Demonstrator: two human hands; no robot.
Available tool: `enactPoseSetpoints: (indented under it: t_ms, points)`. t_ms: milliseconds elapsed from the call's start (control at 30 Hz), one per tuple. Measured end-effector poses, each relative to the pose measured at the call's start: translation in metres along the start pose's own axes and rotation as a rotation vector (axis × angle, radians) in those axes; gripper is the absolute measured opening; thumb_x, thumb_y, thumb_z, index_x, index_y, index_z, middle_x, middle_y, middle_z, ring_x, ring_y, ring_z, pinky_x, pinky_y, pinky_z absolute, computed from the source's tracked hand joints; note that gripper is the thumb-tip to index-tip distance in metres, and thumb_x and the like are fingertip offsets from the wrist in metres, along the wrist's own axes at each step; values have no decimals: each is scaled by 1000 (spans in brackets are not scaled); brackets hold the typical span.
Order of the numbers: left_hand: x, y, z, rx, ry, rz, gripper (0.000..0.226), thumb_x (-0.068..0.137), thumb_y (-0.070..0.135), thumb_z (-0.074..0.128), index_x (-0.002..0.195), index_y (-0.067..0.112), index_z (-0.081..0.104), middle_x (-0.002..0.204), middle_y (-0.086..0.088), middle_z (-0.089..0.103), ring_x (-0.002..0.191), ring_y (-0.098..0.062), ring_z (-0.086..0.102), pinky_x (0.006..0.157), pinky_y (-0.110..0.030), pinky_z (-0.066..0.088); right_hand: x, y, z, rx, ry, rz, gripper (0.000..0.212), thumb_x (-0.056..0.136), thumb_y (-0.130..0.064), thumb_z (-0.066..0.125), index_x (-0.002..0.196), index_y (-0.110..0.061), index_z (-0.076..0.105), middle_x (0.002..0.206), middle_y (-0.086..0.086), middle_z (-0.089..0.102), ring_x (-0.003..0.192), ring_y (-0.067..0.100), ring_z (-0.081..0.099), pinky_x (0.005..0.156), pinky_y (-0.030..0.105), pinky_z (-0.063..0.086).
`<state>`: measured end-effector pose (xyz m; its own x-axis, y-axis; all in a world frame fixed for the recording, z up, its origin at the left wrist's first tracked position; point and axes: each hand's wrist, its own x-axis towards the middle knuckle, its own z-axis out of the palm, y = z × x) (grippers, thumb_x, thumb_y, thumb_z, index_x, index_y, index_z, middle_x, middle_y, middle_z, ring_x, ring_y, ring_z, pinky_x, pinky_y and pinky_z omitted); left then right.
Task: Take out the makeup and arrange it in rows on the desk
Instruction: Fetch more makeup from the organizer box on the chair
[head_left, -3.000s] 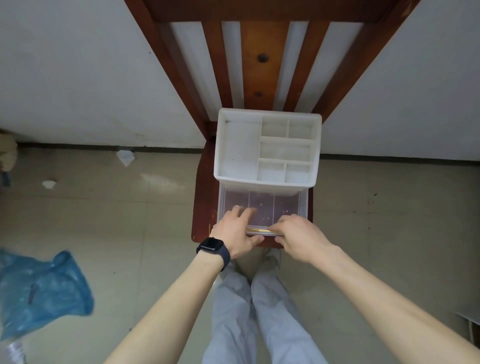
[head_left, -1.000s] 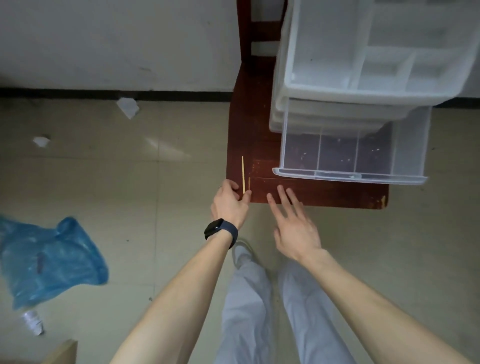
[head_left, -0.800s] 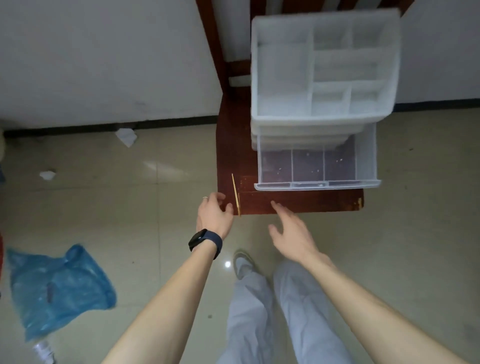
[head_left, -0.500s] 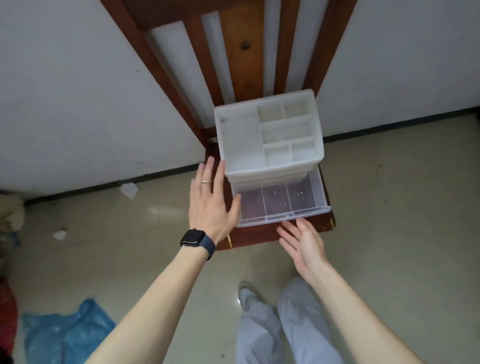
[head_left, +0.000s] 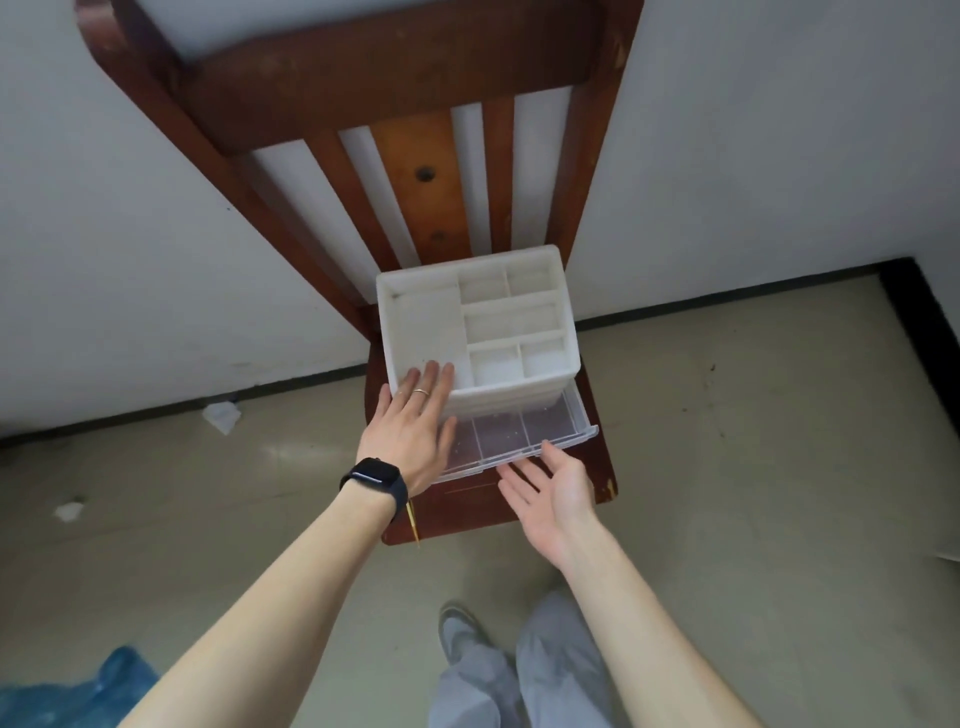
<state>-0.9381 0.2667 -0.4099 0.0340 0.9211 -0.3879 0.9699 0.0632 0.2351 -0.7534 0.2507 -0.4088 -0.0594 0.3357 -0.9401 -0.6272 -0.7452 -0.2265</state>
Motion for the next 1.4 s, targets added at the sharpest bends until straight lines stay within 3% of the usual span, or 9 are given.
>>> enactPoseSetpoints:
  t_ms: [167,367,633,900,967,1067,1233,1300,1400]
  points:
    - [4,2,-1,-27,17,-20,56,107,27,30,159,26,11,166,1,11,153,-22,7,123,-44,5,3,-10,18,-15,-26,-11,49,105,-23,46,152,-11,36,146,22,49,130,39,53,106,47,43]
    - [11,3,-7,-35,-18,-46,76,94,0,41,158,29,12,167,2,7,154,-19,4,123,-42,4,9,-13,40,17,-40,-42,47,106,-27,44,149,-10,39,145,20,51,132,36,52,110,49,40]
    - [11,6,-14,-44,-76,-57,77,94,1,40,159,29,9,167,2,3,154,-18,1,124,-41,3,12,-16,54,43,-144,-70,56,106,-40,38,155,-14,32,150,16,47,134,32,51,112,48,36]
    - [15,11,-11,-8,-84,-20,80,92,1,41,159,29,7,167,4,1,154,-17,0,124,-41,2,17,-20,45,-2,-190,-81,55,104,-41,40,151,-14,40,147,12,51,131,29,53,112,47,35]
    - [5,-9,-1,-46,-32,-98,81,91,1,42,159,29,7,167,3,1,154,-18,-1,124,-42,2,24,-4,55,-144,-252,-78,55,103,-42,41,151,-15,40,146,11,53,131,28,54,113,47,35]
    - [0,-9,6,-33,25,-37,80,92,4,46,159,27,8,167,1,3,154,-20,2,122,-47,5,27,-6,41,-328,-257,-168,51,105,-41,39,152,-20,40,144,8,55,131,24,54,113,44,37]
    - [-32,-14,18,-206,471,70,68,80,0,62,145,16,48,151,-8,44,135,-26,43,111,-43,38,36,2,-3,-1006,-197,-462,34,107,-36,42,138,-34,56,139,-6,59,132,11,52,113,30,35]
    - [-52,-16,34,-342,530,-64,63,81,1,61,141,16,52,146,-5,48,126,-23,48,103,-38,43,46,5,-19,-1368,-160,-562,34,105,-40,45,136,-36,57,139,-11,58,132,7,50,109,23,34]
    - [-82,-31,84,-511,342,-427,56,88,9,60,141,20,49,140,-5,50,122,-28,50,100,-39,43,74,30,-42,-1847,-204,-590,46,105,-40,42,148,-28,46,154,-5,44,144,15,36,119,29,26]
